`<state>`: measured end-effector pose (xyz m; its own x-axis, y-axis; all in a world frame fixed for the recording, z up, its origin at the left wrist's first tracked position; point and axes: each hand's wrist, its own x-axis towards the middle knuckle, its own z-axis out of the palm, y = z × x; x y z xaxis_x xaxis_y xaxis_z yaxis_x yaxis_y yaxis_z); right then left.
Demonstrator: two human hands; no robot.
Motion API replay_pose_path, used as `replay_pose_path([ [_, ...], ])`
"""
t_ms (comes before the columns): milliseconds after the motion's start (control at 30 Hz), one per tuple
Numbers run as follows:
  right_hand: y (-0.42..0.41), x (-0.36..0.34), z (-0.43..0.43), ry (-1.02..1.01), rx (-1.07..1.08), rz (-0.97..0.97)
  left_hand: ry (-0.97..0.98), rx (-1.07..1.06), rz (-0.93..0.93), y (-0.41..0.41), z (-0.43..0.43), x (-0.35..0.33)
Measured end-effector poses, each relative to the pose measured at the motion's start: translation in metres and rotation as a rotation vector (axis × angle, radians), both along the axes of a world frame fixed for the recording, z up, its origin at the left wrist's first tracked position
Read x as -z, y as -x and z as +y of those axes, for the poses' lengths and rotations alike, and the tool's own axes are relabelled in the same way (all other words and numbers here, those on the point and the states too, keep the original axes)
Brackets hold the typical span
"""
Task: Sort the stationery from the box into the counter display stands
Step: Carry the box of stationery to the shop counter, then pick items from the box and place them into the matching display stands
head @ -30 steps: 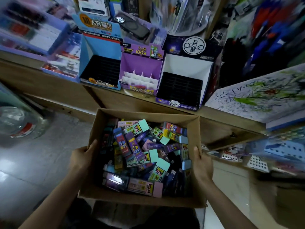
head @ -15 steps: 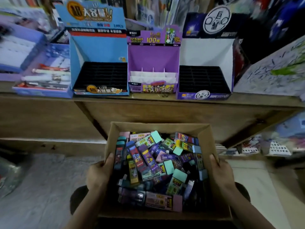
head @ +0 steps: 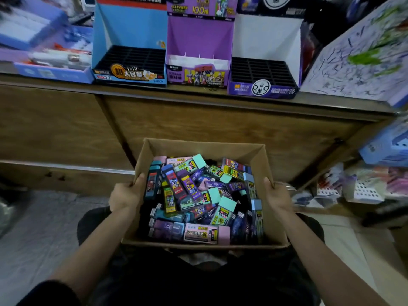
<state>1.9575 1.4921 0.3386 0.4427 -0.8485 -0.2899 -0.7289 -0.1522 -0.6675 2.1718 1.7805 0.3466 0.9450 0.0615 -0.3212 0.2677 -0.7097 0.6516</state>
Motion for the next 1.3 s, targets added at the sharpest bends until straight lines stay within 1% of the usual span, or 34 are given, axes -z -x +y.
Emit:
replay_pose_path([
  [167,-0.007,0.006,-0.009,0.003,0.034,-0.015,-0.074,0.052,-0.023,-0.014,-0.013,0.004],
  [300,-0.007,0.016,-0.013,0.004,0.024,0.088,-0.161,0.115,-0.094,-0.012,-0.016,0.007],
  [400,-0.009,0.013,-0.017,-0.021,0.028,0.109,-0.207,0.164,-0.102,-0.009,-0.021,0.004],
  [433,-0.010,0.011,-0.017,-0.010,0.023,0.123,-0.232,0.183,-0.141,-0.007,-0.024,0.002],
  [467,-0.009,0.008,-0.016,0.047,0.007,0.142,-0.263,0.214,-0.225,-0.005,-0.029,0.000],
  [500,-0.007,0.006,-0.014,0.161,-0.019,0.169,-0.275,0.265,-0.337,-0.002,-0.033,-0.002],
  [533,-0.005,0.003,-0.010,0.337,-0.067,0.171,-0.262,0.338,-0.455,0.001,-0.038,-0.004],
  [600,-0.004,-0.004,0.006,0.657,-0.206,0.074,-0.197,0.509,-0.655,0.008,-0.048,-0.002],
  [633,-0.004,-0.005,0.014,0.736,-0.288,0.025,-0.186,0.587,-0.695,0.011,-0.052,0.001],
  [667,-0.007,-0.006,0.021,0.690,-0.393,0.001,-0.185,0.640,-0.677,0.015,-0.057,0.007],
  [700,-0.010,-0.006,0.028,0.564,-0.478,0.007,-0.178,0.650,-0.592,0.018,-0.061,0.013],
  [767,-0.020,0.001,0.038,0.198,-0.544,0.122,-0.138,0.555,-0.321,0.020,-0.070,0.027],
  [800,-0.024,0.004,0.041,0.102,-0.554,0.191,-0.117,0.493,-0.214,0.020,-0.073,0.033],
  [833,-0.028,0.009,0.044,0.091,-0.566,0.235,-0.104,0.450,-0.156,0.018,-0.075,0.039],
  [867,-0.031,0.014,0.047,0.114,-0.566,0.244,-0.098,0.426,-0.137,0.016,-0.076,0.044],
  [933,-0.034,0.021,0.054,0.161,-0.557,0.236,-0.106,0.402,-0.138,0.010,-0.079,0.051],
  [967,-0.036,0.024,0.056,0.153,-0.552,0.223,-0.104,0.393,-0.138,0.008,-0.081,0.053],
  [1100,-0.041,0.026,0.060,-0.057,-0.487,0.054,-0.015,0.339,-0.084,0.003,-0.092,0.053],
  [1200,-0.039,0.023,0.060,-0.264,-0.405,-0.104,0.197,0.328,0.037,0.000,-0.100,0.051],
  [1233,-0.037,0.022,0.060,-0.324,-0.380,-0.146,0.248,0.325,0.064,0.001,-0.100,0.051],
  [1300,-0.033,0.020,0.061,-0.396,-0.347,-0.204,0.291,0.349,0.066,0.002,-0.098,0.053],
])
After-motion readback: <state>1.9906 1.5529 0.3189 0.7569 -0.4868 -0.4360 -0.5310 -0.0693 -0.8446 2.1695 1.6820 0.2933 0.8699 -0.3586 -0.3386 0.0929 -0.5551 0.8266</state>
